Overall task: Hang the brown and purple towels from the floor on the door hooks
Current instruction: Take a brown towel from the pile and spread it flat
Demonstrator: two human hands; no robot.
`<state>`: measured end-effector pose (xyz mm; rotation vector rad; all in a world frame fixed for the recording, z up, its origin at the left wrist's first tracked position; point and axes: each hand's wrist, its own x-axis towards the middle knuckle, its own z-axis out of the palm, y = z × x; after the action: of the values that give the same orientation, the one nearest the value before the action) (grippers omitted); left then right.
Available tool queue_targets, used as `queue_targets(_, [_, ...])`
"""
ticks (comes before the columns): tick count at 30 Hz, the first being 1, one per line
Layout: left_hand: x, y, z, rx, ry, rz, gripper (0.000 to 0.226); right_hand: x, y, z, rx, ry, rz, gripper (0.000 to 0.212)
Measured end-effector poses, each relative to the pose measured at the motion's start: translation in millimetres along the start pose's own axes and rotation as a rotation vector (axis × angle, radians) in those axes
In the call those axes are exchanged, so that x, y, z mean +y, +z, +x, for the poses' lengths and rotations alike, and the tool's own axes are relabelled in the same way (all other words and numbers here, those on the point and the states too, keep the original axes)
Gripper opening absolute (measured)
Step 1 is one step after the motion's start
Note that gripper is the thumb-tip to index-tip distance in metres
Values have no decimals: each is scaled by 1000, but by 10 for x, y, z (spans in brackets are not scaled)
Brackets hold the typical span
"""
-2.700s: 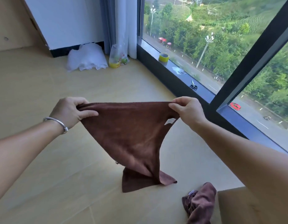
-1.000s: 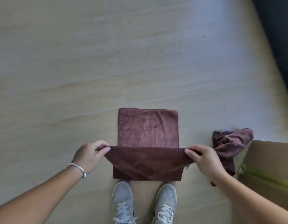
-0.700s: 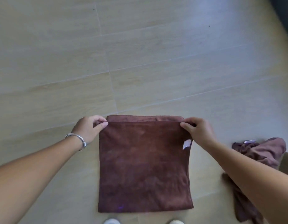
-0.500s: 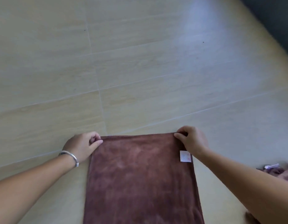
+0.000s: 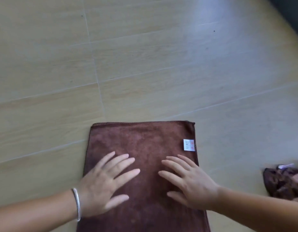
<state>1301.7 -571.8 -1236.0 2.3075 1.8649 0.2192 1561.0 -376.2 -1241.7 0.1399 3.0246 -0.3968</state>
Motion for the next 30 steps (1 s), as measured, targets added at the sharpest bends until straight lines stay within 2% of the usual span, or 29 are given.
queue_targets(2, [153, 213, -151, -127, 34, 75, 79, -24, 153, -131, -136, -31, -83, 70])
queue_targets(5, [-15, 234, -41, -246, 1, 110, 85, 160, 120, -11, -190, -56, -143, 76])
queue_targets(8, [-382, 136, 307, -291, -60, 169, 79, 437, -40, 323, -194, 21, -199, 76])
queue_targets(12, [-818, 27, 795, -315, -316, 311, 73, 767, -283, 760, -110, 293, -261, 71])
queue_targets(14, [-853, -68, 889, -287, -361, 308, 71, 790, -316, 819, -62, 302, -235, 69])
queue_targets(17, [-580, -120, 687, -196, -198, 210, 72, 644, -206, 598, -63, 102, -152, 70])
queue_targets(20, [-321, 57, 209, -231, -57, 235, 82, 576, -6, 215, -145, -50, -157, 73])
queue_targets(23, [-358, 138, -55, -265, -25, 277, 82, 636, 97, 37, -80, -89, -174, 61])
queue_targets(25, [-442, 132, -77, -245, 2, 259, 69, 670, 108, 35, -17, -113, -192, 51])
queue_targets(27, [-523, 115, -91, -155, 36, 182, 48, 677, 100, 48, 2, -134, -216, 46])
queue_targets(28, [-551, 96, -98, -108, 42, 145, 44, 664, 87, 51, 0, -136, -228, 45])
queue_targets(30, [-566, 22, -103, -56, 35, 110, 51, 603, 49, 42, -9, -108, -243, 45])
